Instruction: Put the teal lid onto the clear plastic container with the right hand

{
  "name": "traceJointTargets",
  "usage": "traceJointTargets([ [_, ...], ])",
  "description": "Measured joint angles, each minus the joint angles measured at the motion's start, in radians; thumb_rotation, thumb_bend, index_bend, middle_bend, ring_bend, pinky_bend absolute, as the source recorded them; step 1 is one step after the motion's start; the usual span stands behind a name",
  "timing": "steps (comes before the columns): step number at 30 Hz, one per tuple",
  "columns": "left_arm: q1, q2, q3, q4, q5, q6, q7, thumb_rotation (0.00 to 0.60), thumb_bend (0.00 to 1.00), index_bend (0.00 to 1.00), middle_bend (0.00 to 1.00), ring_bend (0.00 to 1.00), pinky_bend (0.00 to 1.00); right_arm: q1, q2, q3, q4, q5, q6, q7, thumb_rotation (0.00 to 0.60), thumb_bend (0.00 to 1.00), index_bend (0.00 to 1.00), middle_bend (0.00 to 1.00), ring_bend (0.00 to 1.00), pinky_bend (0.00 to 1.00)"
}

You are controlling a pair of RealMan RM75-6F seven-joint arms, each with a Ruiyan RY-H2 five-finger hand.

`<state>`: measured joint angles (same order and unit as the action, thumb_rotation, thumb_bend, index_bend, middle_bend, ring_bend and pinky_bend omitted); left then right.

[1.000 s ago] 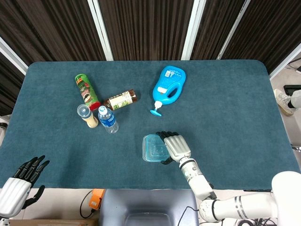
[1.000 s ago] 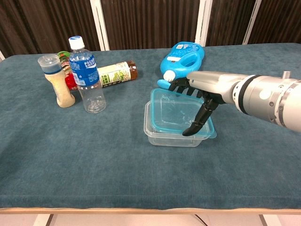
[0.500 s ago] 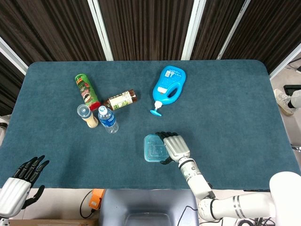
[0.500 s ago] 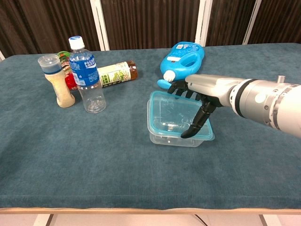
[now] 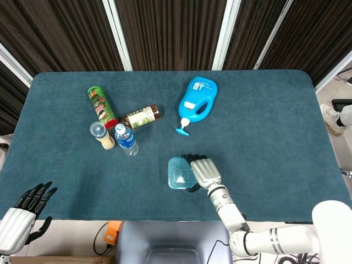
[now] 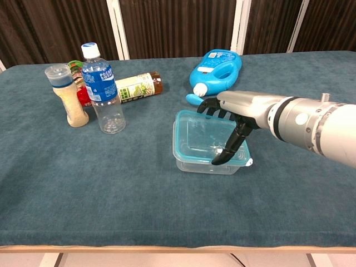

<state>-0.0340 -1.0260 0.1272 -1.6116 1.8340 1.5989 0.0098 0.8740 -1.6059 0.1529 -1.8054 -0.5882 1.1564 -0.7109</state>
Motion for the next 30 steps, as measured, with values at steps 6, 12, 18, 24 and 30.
traceJointTargets([
  [6,0.001,0.001,0.000,0.000,0.000,0.001,-0.001,0.600,0.43,0.00,0.00,0.00,0.16,0.016,-0.011,0.010,0.006,0.040,-0.006,-0.024,0.600,0.27,0.71,0.47,0.39,0.57],
  [12,0.004,0.004,0.000,0.003,0.002,0.012,-0.013,0.600,0.43,0.00,0.00,0.00,0.16,0.045,-0.025,0.016,0.010,0.096,0.004,-0.086,0.600,0.27,0.67,0.47,0.35,0.54],
  [18,0.005,0.007,0.000,0.005,0.005,0.018,-0.021,0.600,0.43,0.00,0.00,0.00,0.16,0.068,-0.039,0.015,0.010,0.133,0.030,-0.133,0.600,0.27,0.65,0.47,0.33,0.53],
  [24,0.005,0.007,0.000,0.004,0.005,0.015,-0.019,0.600,0.43,0.00,0.00,0.00,0.16,0.071,-0.033,0.013,0.002,0.149,0.032,-0.142,0.600,0.27,0.58,0.43,0.29,0.49],
  [30,0.005,0.007,0.000,0.004,0.005,0.015,-0.020,0.600,0.43,0.00,0.00,0.00,0.16,0.073,-0.024,0.013,-0.003,0.151,0.032,-0.145,0.600,0.27,0.43,0.32,0.23,0.43],
])
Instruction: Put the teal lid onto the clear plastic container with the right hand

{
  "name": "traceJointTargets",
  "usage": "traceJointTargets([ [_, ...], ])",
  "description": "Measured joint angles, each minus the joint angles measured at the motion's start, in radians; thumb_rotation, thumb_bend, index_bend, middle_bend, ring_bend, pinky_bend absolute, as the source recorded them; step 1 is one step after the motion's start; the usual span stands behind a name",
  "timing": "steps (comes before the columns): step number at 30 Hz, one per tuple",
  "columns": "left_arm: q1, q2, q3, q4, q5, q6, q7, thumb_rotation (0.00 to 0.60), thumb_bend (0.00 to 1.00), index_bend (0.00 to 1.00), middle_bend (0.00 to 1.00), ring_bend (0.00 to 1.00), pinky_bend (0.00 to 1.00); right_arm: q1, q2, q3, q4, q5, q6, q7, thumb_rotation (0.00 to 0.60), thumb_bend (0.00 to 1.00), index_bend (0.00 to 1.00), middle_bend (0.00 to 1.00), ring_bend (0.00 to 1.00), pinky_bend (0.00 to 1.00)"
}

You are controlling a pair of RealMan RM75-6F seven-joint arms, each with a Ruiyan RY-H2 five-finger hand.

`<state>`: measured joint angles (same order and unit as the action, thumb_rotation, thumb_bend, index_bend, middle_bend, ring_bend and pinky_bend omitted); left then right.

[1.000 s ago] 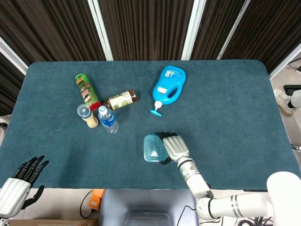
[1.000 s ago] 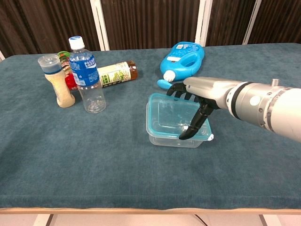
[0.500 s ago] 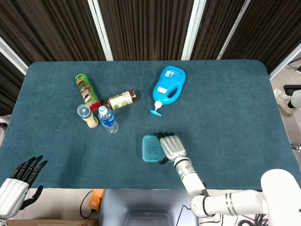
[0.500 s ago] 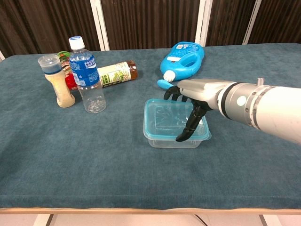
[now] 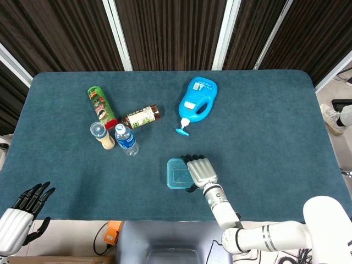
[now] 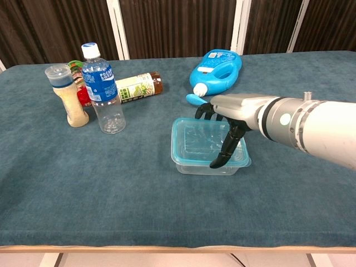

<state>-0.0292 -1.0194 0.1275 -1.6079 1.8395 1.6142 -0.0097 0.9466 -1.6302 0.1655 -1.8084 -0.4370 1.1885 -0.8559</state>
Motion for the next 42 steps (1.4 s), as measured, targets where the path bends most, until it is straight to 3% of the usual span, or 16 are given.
traceJointTargets([
  [9,0.000,0.003,0.000,0.001,0.001,0.002,-0.011,0.600,0.43,0.00,0.00,0.00,0.16,0.010,0.013,-0.001,-0.016,-0.006,0.011,-0.017,0.600,0.27,0.34,0.26,0.17,0.36],
  [25,-0.001,0.005,0.001,0.002,0.004,0.003,-0.015,0.600,0.43,0.00,0.00,0.00,0.16,0.022,0.050,-0.001,-0.057,0.010,0.011,-0.028,0.600,0.27,0.26,0.20,0.12,0.30],
  [36,0.000,0.005,0.000,0.001,0.005,0.005,-0.015,0.600,0.43,0.00,0.00,0.00,0.16,0.036,0.072,0.000,-0.069,0.053,-0.022,-0.018,0.600,0.27,0.09,0.13,0.07,0.25],
  [42,0.006,0.004,0.005,0.006,0.009,0.014,-0.018,0.600,0.43,0.00,0.00,0.00,0.16,0.041,0.087,-0.005,-0.086,0.065,-0.021,-0.018,0.600,0.27,0.06,0.10,0.05,0.21],
])
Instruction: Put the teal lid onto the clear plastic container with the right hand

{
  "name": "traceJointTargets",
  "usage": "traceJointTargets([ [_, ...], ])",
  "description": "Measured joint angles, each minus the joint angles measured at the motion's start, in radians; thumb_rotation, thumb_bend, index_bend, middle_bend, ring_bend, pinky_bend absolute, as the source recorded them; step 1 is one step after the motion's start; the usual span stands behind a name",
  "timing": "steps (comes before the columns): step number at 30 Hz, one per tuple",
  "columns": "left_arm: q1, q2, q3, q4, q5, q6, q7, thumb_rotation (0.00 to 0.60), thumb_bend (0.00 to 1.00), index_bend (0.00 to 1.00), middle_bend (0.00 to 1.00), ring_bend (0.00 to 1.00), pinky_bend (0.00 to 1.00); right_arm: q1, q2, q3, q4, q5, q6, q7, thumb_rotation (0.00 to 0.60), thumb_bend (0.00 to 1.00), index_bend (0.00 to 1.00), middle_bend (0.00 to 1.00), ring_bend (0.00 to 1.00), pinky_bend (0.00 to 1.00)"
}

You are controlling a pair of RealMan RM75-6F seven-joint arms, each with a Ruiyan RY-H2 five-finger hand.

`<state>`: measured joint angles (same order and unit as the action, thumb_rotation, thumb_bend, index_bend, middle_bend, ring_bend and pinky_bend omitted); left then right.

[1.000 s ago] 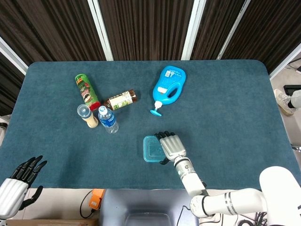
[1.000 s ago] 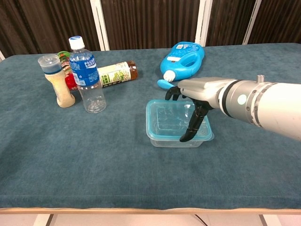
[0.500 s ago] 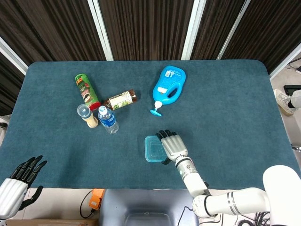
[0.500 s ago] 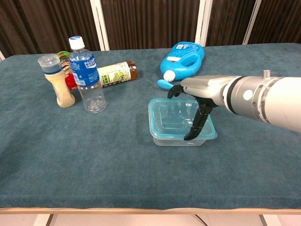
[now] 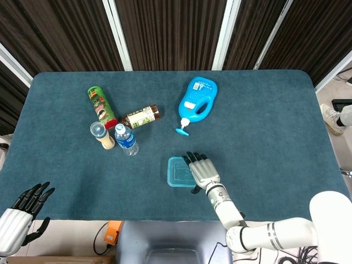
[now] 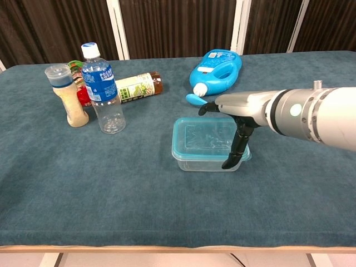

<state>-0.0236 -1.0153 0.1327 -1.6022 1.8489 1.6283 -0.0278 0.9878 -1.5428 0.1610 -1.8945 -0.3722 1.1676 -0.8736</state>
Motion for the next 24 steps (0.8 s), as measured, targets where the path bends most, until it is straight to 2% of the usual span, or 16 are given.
traceJointTargets([
  [5,-0.005,0.005,-0.007,-0.004,-0.005,-0.002,-0.005,0.600,0.43,0.00,0.00,0.00,0.16,-0.010,0.047,-0.007,-0.051,-0.035,0.005,0.017,0.600,0.27,0.06,0.09,0.02,0.16],
  [9,-0.006,0.000,-0.006,-0.005,-0.004,-0.010,0.005,0.600,0.43,0.00,0.00,0.00,0.16,-0.029,0.088,-0.020,-0.098,-0.116,0.008,0.046,0.600,0.28,0.11,0.09,0.02,0.15],
  [12,-0.008,-0.003,-0.005,-0.007,-0.004,-0.018,0.016,0.600,0.43,0.00,0.00,0.00,0.16,-0.051,0.111,-0.036,-0.123,-0.212,0.006,0.083,0.600,0.36,0.22,0.14,0.06,0.23],
  [16,-0.009,-0.007,-0.005,-0.010,-0.004,-0.025,0.026,0.600,0.43,0.00,0.00,0.00,0.16,-0.087,0.127,-0.074,-0.128,-0.383,0.001,0.137,0.600,0.40,0.35,0.23,0.15,0.34],
  [20,-0.009,-0.008,-0.005,-0.010,-0.005,-0.025,0.029,0.600,0.43,0.00,0.00,0.00,0.16,-0.128,0.122,-0.118,-0.100,-0.526,-0.004,0.196,0.600,0.42,0.39,0.25,0.19,0.40],
  [24,-0.007,-0.007,-0.005,-0.010,-0.006,-0.021,0.025,0.600,0.43,0.00,0.00,0.00,0.16,-0.158,0.102,-0.132,-0.054,-0.565,-0.021,0.268,0.600,0.42,0.40,0.25,0.20,0.40],
])
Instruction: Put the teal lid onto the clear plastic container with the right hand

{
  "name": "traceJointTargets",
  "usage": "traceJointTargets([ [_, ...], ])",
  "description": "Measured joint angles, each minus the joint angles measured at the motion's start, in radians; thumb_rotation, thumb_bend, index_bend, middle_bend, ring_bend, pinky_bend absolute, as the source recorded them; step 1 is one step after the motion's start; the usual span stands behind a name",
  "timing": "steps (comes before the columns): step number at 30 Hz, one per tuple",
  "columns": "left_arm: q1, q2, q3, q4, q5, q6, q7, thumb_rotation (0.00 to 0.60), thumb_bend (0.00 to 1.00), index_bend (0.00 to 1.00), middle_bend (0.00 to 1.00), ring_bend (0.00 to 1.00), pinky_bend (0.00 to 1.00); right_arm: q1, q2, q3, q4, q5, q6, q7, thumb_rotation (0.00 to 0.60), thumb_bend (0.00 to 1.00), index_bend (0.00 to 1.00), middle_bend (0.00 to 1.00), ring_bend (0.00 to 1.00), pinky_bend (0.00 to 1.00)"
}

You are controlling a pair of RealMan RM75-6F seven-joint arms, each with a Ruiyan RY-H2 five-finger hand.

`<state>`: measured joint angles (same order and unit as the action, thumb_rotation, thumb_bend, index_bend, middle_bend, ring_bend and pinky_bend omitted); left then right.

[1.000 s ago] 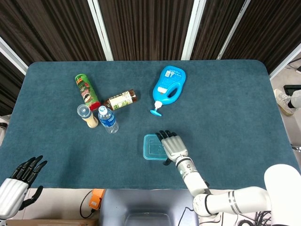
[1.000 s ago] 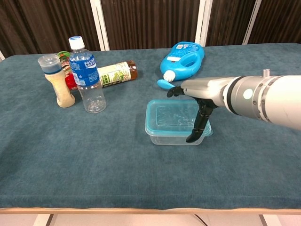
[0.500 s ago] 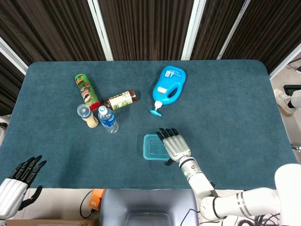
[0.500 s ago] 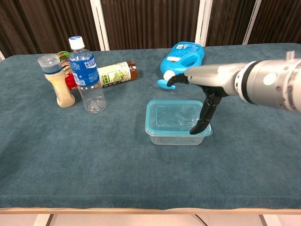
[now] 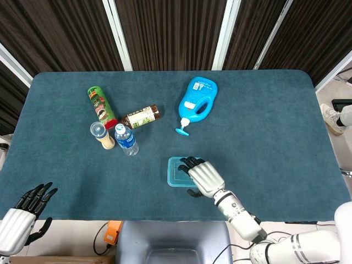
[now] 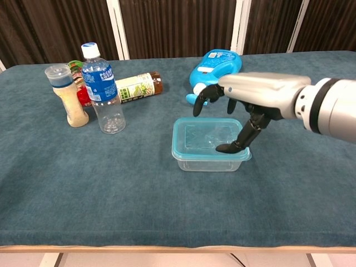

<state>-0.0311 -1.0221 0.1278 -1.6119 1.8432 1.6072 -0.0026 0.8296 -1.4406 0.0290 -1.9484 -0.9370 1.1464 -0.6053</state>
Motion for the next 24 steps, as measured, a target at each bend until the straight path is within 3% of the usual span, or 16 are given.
traceJointTargets([
  [13,0.001,0.000,0.001,0.002,0.002,0.003,-0.003,0.600,0.43,0.00,0.00,0.00,0.16,-0.044,-0.025,0.034,0.073,0.022,-0.087,0.154,0.600,0.42,0.38,0.25,0.20,0.40],
  [17,0.000,0.000,0.000,0.002,0.000,0.002,-0.005,0.600,0.43,0.00,0.00,0.00,0.16,-0.049,-0.016,0.047,0.088,0.018,-0.110,0.185,0.600,0.42,0.39,0.25,0.27,0.25],
  [24,0.000,0.000,0.000,0.002,0.001,0.002,-0.005,0.600,0.43,0.00,0.00,0.00,0.16,-0.050,-0.019,0.061,0.113,0.022,-0.114,0.180,0.600,0.42,0.39,0.25,0.30,0.24],
])
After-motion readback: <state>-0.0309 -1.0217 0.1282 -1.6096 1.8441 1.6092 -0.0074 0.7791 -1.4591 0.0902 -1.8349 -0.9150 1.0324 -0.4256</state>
